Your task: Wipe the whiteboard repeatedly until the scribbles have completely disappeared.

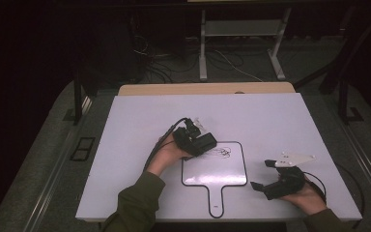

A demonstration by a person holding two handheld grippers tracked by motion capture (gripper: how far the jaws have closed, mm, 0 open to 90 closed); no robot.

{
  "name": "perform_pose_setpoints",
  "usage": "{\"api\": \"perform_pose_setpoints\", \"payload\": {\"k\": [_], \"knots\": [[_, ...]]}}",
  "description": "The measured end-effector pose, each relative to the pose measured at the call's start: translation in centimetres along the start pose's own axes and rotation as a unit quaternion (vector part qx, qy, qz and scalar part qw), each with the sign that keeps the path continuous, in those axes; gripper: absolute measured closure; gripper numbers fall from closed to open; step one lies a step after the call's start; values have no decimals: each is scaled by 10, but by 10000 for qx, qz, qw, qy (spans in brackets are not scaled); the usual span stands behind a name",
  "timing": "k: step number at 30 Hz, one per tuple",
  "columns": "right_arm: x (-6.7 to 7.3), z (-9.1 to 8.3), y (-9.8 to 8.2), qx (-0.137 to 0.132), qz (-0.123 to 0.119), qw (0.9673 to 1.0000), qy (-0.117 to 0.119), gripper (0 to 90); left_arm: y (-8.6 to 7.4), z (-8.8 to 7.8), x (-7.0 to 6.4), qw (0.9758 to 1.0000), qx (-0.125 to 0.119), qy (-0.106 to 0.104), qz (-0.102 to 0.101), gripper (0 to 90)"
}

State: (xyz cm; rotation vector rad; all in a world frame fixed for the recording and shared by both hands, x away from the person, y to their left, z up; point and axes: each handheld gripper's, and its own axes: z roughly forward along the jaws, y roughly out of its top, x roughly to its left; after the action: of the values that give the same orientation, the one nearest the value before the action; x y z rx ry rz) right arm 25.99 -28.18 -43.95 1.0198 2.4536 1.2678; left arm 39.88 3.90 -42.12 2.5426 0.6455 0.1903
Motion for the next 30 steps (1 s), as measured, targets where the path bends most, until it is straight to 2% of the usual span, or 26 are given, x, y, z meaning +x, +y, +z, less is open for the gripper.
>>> {"api": "perform_pose_setpoints", "payload": {"k": [1, 4, 8, 9, 10, 13, 17, 21, 24, 25, 30], "knots": [[0, 0, 0, 0, 0, 10000, 0, 0, -1, -1, 2, 10000, -15, 20, 7, 389], [0, 0, 0, 1, -1, 10000, 5, 0, -4, -1, 3, 9998, -67, 8, -179, 389], [0, 0, 0, 3, 6, 10000, 7, 0, -1, -1, 2, 10000, -6, 27, 16, 389], [0, 0, 0, 1, 4, 10000, 4, 0, -1, 0, 0, 10000, 21, 8, -42, 389], [0, 0, 0, 2, 4, 10000, 4, 0, 0, 0, 0, 9999, 42, 10, 91, 389], [1, 1, 0, 4, 10, 10000, -2, 0, 3, 1, -5, 9999, 39, -35, 121, 389], [1, 0, 0, 1, 13, 10000, 0, 0, 7, 3, -11, 9996, 95, -104, 259, 389], [1, 1, 0, 4, 5, 10000, -1, 0, 10, 6, -19, 9995, 18, -154, 257, 389], [1, 1, 0, 2, 9, 10000, -2, 0, 13, 7, -24, 9990, 33, -189, 393, 389], [1, 1, 0, 3, 6, 10000, -3, 0, 14, 8, -27, 9990, 32, -216, 383, 389], [1, 1, 0, 3, 6, 10000, -3, 0, 20, 11, -37, 9975, 31, -302, 633, 389]]}}
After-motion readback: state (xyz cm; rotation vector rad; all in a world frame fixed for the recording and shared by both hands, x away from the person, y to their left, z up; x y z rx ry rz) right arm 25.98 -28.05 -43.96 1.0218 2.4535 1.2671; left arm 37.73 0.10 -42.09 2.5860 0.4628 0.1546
